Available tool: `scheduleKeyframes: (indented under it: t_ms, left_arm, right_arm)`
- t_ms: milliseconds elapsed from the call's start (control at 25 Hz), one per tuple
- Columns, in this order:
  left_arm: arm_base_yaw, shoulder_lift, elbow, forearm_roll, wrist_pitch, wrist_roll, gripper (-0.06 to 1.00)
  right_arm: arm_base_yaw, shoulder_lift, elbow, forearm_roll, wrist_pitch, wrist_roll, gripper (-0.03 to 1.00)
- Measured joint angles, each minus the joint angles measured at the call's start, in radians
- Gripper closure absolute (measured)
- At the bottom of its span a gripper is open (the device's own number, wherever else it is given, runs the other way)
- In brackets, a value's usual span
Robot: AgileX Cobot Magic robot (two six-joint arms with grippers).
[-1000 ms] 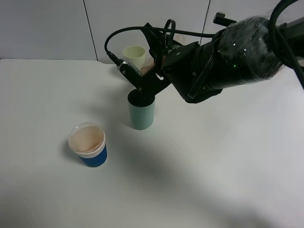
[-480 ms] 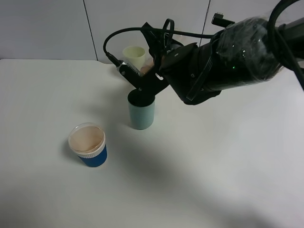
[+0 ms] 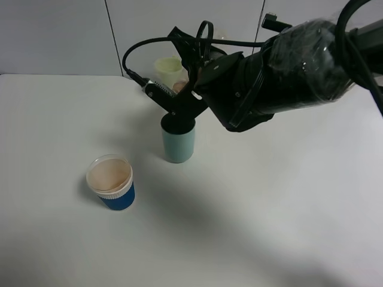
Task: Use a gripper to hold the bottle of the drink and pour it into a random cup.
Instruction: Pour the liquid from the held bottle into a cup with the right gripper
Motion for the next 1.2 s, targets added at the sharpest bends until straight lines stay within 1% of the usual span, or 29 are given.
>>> scheduleKeyframes:
  t_ms: [160,440,880,1200]
  left_arm:
    - [0.000,0.000,0.000,0.000,0.000,0.000,0.02]
    - [0.000,0.000,0.000,0.000,0.000,0.000,0.02]
    - [0.000,0.000,0.000,0.000,0.000,0.000,0.02]
    - [0.000,0.000,0.000,0.000,0.000,0.000,0.02]
  right_arm:
    - [0.015,0.000,-0.030,-0.001,0.001,-0.007,0.60]
    - [0.023,0.000,-0.030,-0.001,0.001,-0.050,0.60]
    - [0.034,0.000,-0.030,-0.001,0.024,-0.164,0.60]
    - [0.034,0.000,-0.030,-0.001,0.027,-0.172,0.60]
